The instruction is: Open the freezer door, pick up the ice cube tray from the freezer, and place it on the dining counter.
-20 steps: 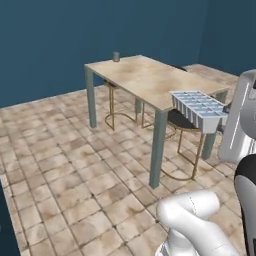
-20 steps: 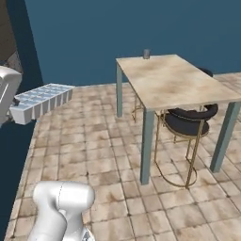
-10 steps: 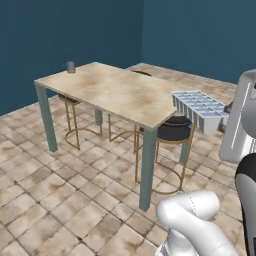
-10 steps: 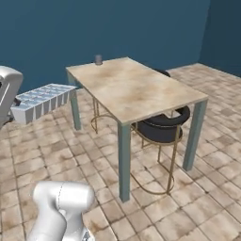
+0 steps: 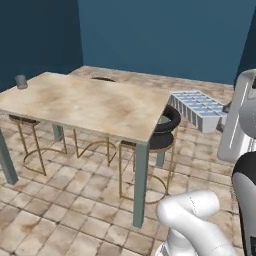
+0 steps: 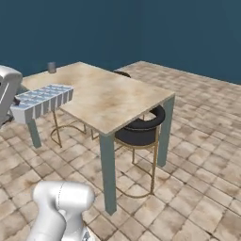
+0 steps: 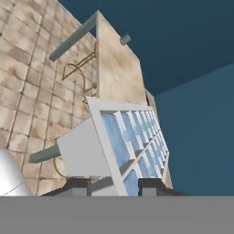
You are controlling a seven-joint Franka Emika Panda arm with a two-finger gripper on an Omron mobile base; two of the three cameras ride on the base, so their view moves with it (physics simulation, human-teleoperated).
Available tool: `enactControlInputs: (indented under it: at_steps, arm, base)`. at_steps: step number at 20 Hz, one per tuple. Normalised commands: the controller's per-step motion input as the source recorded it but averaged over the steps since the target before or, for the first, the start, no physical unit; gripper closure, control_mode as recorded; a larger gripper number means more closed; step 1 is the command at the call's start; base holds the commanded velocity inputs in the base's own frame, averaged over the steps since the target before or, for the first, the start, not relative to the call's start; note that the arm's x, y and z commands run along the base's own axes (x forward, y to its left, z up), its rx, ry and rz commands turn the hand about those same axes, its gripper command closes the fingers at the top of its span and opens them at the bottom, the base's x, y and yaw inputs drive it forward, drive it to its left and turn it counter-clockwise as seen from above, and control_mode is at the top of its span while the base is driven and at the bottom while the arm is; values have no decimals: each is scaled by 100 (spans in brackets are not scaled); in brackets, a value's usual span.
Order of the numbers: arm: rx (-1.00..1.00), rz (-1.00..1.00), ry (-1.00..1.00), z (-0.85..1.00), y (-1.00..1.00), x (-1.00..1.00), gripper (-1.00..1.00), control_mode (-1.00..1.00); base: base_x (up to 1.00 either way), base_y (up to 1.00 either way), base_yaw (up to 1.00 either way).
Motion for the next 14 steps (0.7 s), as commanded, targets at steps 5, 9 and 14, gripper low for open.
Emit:
enactControlInputs:
  at_steps: [5,9,14]
  arm:
    - [0,0,0,0,0,0,100,100]
    - [0,0,0,0,0,0,100,100]
    - [0,0,0,0,0,0,100,100]
  base:
    - [17,41,-51]
    - [23,50,-51]
    - [26,50,-46]
